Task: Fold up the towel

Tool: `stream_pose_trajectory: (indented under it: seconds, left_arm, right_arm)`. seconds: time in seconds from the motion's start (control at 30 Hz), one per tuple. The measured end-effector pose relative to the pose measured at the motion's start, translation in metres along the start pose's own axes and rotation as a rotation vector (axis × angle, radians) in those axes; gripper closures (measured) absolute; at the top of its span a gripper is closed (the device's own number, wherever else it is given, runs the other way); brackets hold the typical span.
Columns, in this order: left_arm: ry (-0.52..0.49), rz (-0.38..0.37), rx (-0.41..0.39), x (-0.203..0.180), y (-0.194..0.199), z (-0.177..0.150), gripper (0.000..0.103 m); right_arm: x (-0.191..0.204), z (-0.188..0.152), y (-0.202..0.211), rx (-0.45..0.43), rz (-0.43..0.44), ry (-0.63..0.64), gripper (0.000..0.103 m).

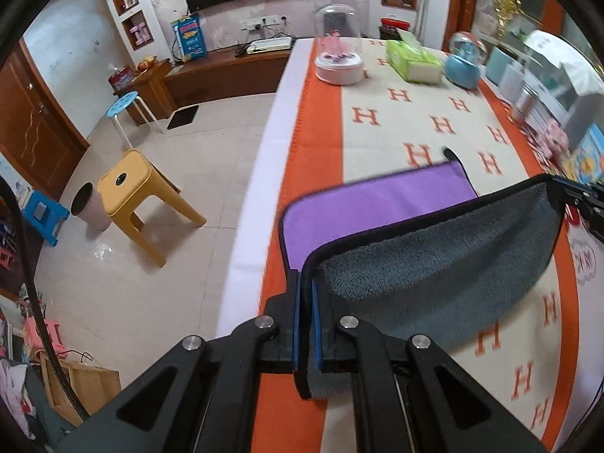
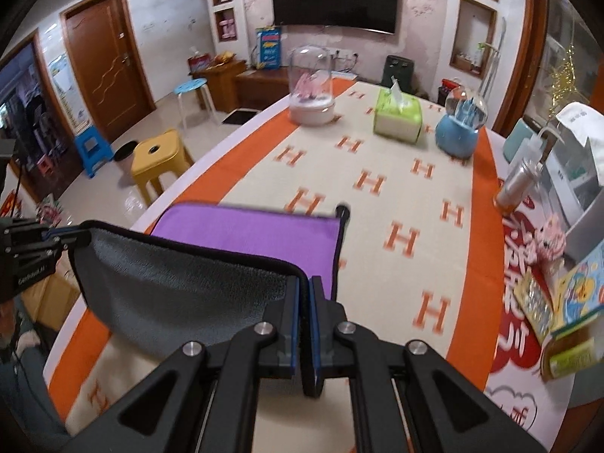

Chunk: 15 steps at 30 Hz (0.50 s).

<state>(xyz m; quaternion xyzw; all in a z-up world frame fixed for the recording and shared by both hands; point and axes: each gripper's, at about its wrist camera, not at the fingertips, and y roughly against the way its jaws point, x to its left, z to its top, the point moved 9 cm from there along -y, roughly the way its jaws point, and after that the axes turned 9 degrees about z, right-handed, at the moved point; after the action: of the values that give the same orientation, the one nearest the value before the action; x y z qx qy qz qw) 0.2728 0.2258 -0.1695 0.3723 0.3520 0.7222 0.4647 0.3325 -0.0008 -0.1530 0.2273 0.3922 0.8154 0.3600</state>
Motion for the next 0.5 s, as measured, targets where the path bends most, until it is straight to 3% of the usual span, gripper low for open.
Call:
stream_pose_trajectory:
  seconds: [0.2,0.5]
  left_arm:
    - [0.013,0.045,-0.001,0.003,-0.039,0.036,0.099]
    - [0.022,0.063,0.045,-0.012,-0.101,0.049,0.099]
  right_arm:
    - [-0.013,0.030,-0.038,0.007,-0.038,-0.026,0.098]
    - [-0.029,0.038,-0.095,0.061,-0.087,-0.044,0.098]
